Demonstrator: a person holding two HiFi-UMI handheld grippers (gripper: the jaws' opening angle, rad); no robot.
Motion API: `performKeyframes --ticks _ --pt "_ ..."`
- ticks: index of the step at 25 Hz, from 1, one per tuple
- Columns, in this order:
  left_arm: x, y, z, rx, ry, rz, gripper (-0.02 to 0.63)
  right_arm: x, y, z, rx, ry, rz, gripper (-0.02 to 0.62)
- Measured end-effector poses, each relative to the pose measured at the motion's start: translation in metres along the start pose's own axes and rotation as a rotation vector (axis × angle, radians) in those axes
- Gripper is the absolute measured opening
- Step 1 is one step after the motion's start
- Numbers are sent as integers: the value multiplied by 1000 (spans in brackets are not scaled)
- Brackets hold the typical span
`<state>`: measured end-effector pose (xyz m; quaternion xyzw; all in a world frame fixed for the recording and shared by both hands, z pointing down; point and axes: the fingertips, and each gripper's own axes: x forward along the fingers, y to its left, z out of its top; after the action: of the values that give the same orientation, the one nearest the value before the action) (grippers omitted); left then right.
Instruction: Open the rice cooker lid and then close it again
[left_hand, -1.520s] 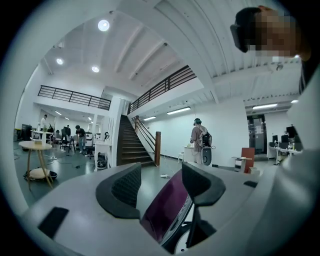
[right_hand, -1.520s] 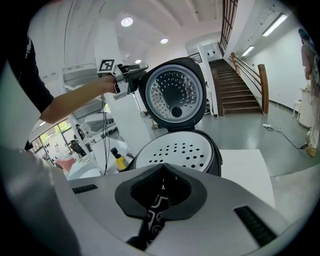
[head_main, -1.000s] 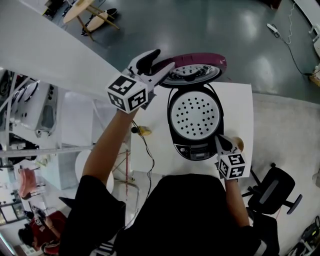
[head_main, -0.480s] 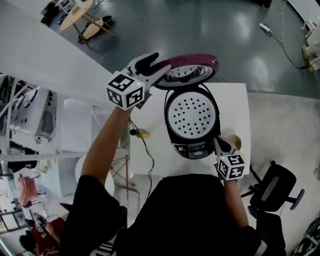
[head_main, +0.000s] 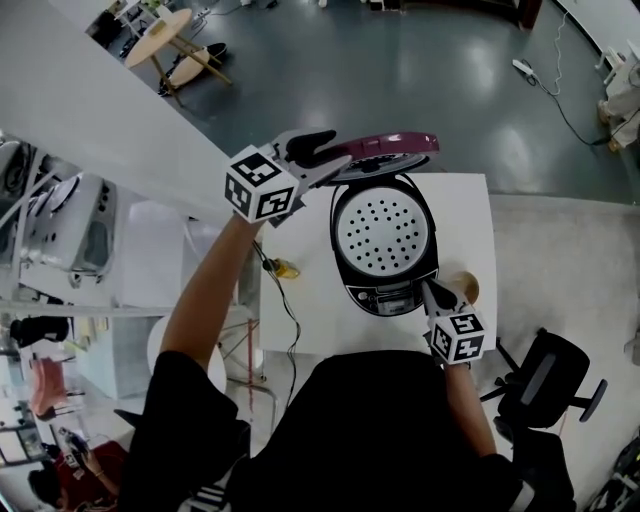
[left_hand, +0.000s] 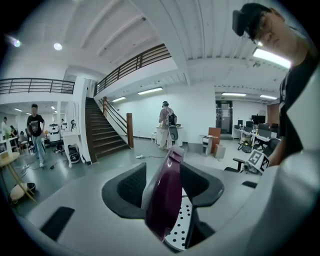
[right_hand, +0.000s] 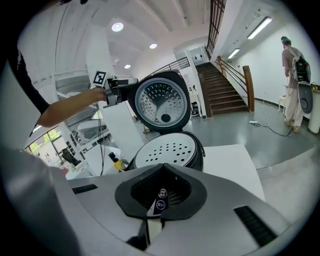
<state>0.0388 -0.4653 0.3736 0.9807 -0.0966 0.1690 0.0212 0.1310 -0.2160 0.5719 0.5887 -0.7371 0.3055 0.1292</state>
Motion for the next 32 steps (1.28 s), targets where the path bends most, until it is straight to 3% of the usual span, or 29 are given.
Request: performKeyframes --ticks 10,20,26,32 --pt "-1 -32 -16 -19 92 -81 199 -16 23 -10 39 -22 28 0" --pt "-4 -64 -31 90 162 -104 156 -37 26 -22 52 -43 -9 0" --pt "-5 -76 -39 175 187 -64 144 -47 30 -18 51 -110 -34 0" --pt "-5 -95 -51 191 213 -98 131 -56 44 -21 28 -131 -9 0"
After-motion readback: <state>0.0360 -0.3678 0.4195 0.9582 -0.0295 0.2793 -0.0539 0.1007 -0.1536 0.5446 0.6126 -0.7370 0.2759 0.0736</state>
